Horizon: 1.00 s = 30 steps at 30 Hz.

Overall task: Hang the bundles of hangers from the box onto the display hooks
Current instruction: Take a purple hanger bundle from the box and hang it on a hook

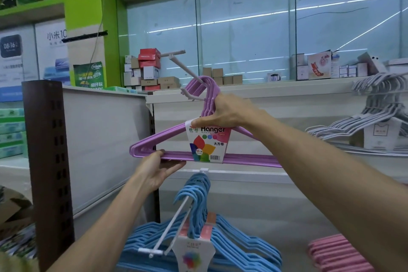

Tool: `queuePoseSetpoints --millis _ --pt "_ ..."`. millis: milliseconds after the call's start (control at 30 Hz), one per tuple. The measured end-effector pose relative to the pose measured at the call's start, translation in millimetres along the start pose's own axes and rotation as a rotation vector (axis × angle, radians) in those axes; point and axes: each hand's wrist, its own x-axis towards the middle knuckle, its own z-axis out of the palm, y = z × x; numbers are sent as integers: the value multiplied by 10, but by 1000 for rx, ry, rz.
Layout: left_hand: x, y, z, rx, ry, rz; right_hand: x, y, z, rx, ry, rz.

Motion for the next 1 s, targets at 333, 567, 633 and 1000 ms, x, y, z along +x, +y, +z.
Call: queuePoseSetpoints --millis 333,567,633,1000 --pt "-441 77 -118 331 -90 -37 -271 -141 34 31 95 67" --pt "-813 132 -182 687 -126 85 -667 -173 -125 79 108 189" --pt "-941 136 -143 723 -148 160 -768 -159 -131 81 125 237" --pt "-1459 -39 94 607 -348 472 -1657 -71 -171 188 321 314"
